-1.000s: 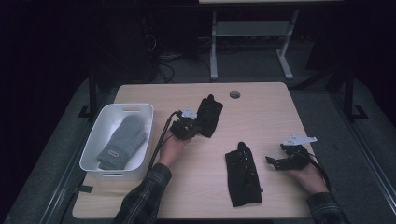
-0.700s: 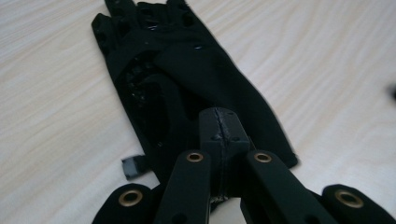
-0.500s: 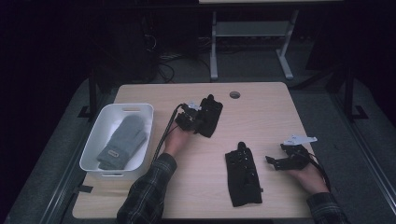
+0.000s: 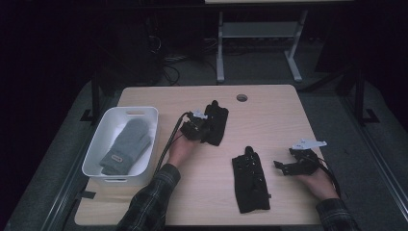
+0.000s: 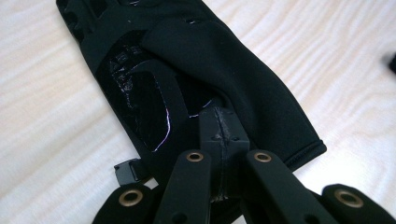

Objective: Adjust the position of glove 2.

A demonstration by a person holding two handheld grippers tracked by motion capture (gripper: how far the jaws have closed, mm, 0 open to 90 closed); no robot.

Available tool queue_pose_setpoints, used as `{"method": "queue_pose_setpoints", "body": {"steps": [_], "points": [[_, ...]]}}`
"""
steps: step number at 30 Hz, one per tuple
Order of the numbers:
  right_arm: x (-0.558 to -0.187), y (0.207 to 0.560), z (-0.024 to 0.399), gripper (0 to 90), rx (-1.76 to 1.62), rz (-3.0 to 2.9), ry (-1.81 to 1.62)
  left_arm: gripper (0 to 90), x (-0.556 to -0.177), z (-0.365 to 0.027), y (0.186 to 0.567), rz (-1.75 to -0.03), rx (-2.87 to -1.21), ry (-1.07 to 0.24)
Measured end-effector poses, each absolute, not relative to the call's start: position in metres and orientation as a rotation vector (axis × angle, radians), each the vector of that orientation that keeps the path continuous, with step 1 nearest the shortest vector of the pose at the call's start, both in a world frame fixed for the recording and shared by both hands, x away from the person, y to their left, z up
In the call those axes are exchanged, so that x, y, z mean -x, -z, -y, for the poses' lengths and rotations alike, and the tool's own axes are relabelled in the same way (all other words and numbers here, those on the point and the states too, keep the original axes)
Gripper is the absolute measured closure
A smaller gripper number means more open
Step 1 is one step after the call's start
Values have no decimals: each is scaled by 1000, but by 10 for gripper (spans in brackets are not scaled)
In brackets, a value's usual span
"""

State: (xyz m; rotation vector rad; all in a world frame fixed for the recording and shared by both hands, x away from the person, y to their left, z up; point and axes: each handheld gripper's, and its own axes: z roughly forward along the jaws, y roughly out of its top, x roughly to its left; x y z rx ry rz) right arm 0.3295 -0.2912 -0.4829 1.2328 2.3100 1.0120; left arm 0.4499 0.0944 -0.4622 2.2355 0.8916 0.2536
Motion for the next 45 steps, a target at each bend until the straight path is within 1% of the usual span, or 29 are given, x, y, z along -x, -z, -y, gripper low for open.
{"method": "queue_pose_setpoints", "body": {"steps": [13, 22, 31, 33, 45], "points": [[-330, 483, 291, 135, -1228, -2307, -1010, 895, -413, -94, 463, -837, -2270, -183], [-330, 483, 292, 135, -1224, -2308, -1008, 895, -384, -93, 460, -755, -2328, -153], [-330, 483, 292, 135, -1227, -2308, -1008, 895, -358, -98, 459, -696, -2355, -85], [-330, 483, 291, 135, -1229, -2307, -1010, 895, -353, -100, 457, -664, -2385, -74], [-330, 483, 291, 134, -1231, -2304, -1007, 894, -321, -109, 457, -607, -2385, 45]]}}
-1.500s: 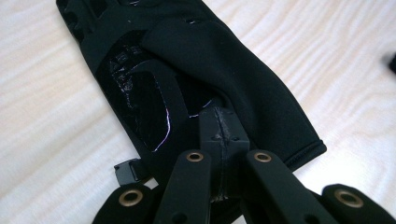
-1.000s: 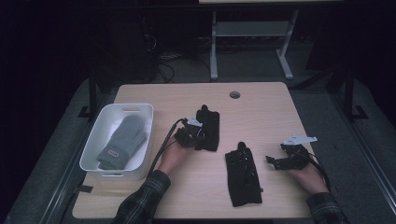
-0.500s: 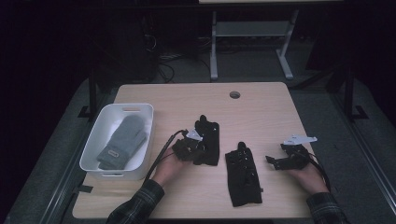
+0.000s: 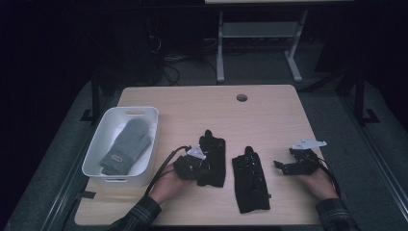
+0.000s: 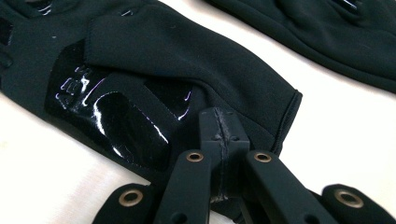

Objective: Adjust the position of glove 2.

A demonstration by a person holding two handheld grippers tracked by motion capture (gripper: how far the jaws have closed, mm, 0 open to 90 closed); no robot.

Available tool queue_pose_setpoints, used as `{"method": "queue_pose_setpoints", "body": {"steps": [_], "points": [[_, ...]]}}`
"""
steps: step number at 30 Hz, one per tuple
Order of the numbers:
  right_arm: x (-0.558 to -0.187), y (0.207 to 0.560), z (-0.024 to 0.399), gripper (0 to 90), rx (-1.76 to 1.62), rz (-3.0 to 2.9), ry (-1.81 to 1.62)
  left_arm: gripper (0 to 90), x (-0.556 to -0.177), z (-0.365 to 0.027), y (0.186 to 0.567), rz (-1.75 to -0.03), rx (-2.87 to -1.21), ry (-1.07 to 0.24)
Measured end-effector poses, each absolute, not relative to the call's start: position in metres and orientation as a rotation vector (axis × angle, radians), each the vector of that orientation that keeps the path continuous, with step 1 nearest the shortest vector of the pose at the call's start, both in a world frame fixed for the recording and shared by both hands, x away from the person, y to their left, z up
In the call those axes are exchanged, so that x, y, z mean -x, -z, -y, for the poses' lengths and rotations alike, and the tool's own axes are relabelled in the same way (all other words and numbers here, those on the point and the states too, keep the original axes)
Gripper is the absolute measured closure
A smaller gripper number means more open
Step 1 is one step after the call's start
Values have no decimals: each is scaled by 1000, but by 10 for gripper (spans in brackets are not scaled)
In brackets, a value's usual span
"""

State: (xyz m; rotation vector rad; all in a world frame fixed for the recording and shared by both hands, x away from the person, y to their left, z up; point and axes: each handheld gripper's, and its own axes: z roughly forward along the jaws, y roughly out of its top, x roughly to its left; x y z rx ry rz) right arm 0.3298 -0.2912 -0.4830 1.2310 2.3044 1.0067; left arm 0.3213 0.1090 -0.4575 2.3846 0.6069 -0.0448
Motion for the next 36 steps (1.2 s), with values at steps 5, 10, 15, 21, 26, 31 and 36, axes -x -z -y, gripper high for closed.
{"method": "queue_pose_setpoints", "body": {"steps": [5, 10, 15, 21, 26, 31, 36], "points": [[-330, 483, 291, 134, -1231, -2304, -1007, 894, -308, -111, 457, -568, -2399, 81], [-330, 483, 291, 134, -1234, -2302, -1007, 893, -294, -112, 455, -533, -2418, 99], [-330, 483, 291, 134, -1235, -2301, -1007, 893, -294, -114, 445, -539, -2388, 50], [-330, 483, 291, 134, -1235, -2301, -1007, 893, -318, -118, 437, -622, -2356, -120], [-330, 483, 291, 134, -1235, -2302, -1007, 893, -336, -116, 450, -687, -2370, -108], [-330, 483, 291, 135, -1236, -2301, -1007, 894, -333, -111, 455, -635, -2418, -67], [-330, 483, 291, 135, -1235, -2301, -1008, 894, -323, -107, 455, -570, -2435, -40]]}}
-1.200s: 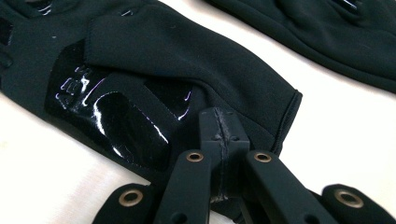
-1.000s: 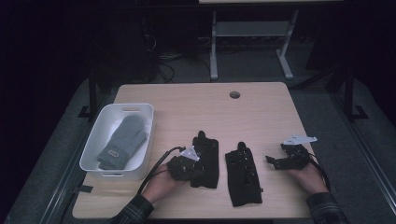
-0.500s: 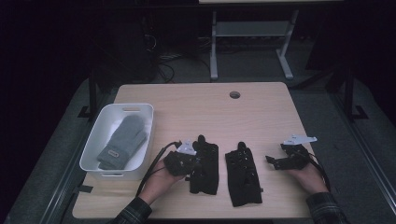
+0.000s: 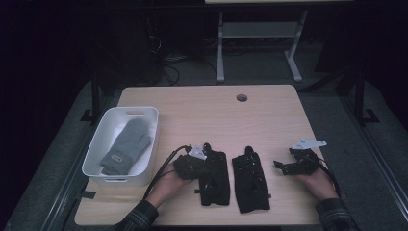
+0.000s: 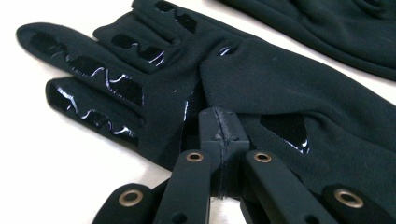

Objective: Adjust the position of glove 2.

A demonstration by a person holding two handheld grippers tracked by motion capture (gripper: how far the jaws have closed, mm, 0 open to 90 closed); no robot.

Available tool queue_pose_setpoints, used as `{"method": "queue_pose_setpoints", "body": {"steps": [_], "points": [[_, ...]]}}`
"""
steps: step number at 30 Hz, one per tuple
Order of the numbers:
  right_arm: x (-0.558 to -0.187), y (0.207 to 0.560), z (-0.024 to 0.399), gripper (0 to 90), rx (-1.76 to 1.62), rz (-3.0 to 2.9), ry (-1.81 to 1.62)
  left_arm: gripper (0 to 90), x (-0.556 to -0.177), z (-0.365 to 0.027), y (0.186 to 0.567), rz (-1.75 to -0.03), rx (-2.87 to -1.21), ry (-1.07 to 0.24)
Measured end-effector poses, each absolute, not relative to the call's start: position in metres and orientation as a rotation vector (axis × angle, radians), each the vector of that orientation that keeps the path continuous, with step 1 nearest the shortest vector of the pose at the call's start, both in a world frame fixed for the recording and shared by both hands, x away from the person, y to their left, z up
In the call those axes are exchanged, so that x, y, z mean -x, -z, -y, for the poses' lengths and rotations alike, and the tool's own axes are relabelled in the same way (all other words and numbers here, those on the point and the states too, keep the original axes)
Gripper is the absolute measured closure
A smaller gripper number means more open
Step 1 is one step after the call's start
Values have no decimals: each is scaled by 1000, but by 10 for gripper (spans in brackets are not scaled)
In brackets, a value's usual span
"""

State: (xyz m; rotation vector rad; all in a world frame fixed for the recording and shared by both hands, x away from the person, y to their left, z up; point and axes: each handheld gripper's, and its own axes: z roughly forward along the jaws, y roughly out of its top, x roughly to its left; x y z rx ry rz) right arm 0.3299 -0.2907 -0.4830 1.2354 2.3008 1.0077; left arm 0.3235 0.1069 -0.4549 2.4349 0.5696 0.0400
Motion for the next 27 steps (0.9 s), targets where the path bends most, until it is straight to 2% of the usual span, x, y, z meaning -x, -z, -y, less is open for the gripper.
{"method": "queue_pose_setpoints", "body": {"steps": [8, 20, 21, 23, 25, 27], "points": [[-330, 483, 291, 135, -1236, -2301, -1007, 894, -319, -99, 456, -500, -2432, 29], [-329, 483, 290, 148, -1237, -2297, -1008, 892, -323, -84, 456, -467, -2430, 30], [-329, 482, 289, 173, -1240, -2299, -1007, 887, -323, -84, 456, -466, -2426, 30], [-327, 479, 289, 250, -1238, -2306, -1004, 801, -323, -85, 454, -478, -2419, 21], [-324, 474, 290, 401, -1221, -2304, -1030, 713, -322, -89, 451, -507, -2401, 0], [-320, 469, 290, 513, -1214, -2301, -1060, 649, -322, -94, 448, -535, -2384, -16]]}}
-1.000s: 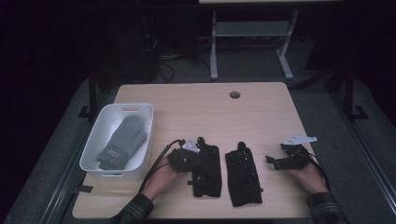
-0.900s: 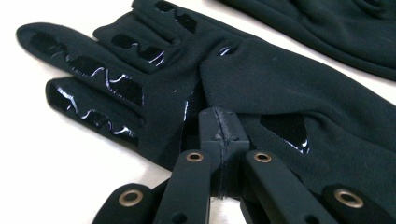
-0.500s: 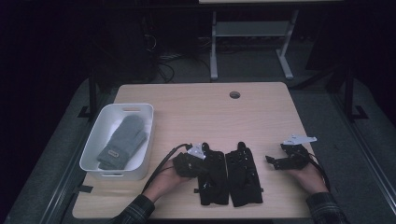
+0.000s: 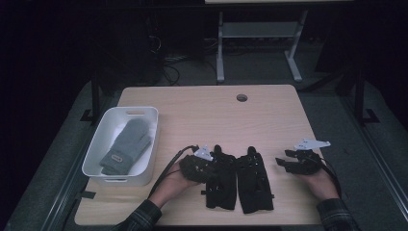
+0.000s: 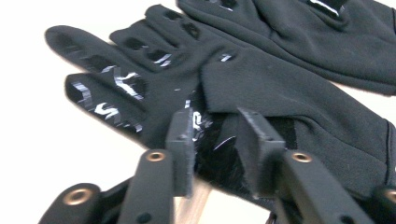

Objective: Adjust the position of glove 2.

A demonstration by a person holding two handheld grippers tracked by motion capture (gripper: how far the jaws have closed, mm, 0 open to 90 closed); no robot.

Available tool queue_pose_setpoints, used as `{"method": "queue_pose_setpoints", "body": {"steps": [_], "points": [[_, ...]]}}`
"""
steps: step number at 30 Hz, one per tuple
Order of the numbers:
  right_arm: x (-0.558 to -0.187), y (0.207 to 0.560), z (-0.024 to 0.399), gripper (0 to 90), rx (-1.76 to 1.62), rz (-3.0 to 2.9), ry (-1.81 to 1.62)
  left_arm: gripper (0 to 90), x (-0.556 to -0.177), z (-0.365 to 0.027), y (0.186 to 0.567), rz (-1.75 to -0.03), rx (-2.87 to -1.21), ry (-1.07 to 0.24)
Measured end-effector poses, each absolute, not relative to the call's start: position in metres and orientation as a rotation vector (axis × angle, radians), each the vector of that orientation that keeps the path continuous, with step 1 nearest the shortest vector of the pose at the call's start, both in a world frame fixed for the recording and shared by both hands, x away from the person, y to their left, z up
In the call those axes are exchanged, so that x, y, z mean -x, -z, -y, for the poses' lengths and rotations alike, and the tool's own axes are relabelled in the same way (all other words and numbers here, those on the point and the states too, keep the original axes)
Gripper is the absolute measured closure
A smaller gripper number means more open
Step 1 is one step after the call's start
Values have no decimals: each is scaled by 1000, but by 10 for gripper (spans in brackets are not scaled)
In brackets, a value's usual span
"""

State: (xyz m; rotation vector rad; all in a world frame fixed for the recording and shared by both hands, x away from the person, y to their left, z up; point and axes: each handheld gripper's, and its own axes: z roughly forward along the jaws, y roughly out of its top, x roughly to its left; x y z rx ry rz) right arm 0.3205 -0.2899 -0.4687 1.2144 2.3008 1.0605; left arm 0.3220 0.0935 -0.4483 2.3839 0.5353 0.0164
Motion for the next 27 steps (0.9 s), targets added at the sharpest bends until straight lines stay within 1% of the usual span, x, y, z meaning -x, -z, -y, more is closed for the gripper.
{"method": "queue_pose_setpoints", "body": {"steps": [3, 5, 6, 7, 9, 12, 15, 19, 21, 24, 27], "points": [[-312, 460, 284, 694, -1172, -2341, -1106, 570, -324, -103, 446, -614, -2352, -26], [-306, 458, 277, 791, -1145, -2378, -1120, 538, -326, -109, 448, -655, -2341, -27], [-302, 456, 273, 820, -1124, -2394, -1124, 526, -325, -110, 449, -680, -2324, -30], [-299, 456, 271, 837, -1107, -2406, -1127, 519, -327, -112, 450, -675, -2343, -35], [-291, 454, 265, 872, -1076, -2431, -1123, 511, -327, -112, 454, -711, -2315, -33], [-284, 455, 258, 894, -1039, -2469, -1122, 511, -328, -110, 457, -734, -2301, -18], [-285, 457, 253, 895, -1018, -2499, -1110, 518, -329, -108, 460, -744, -2302, -11], [-286, 459, 248, 894, -1021, -2530, -1104, 557, -328, -107, 461, -739, -2304, -24], [-286, 459, 246, 894, -1006, -2544, -1105, 590, -327, -107, 461, -725, -2313, -30], [-286, 459, 245, 895, -991, -2562, -1127, 683, -326, -106, 462, -718, -2310, -28], [-286, 460, 242, 899, -988, -2593, -1123, 757, -325, -104, 462, -723, -2309, -16]]}}
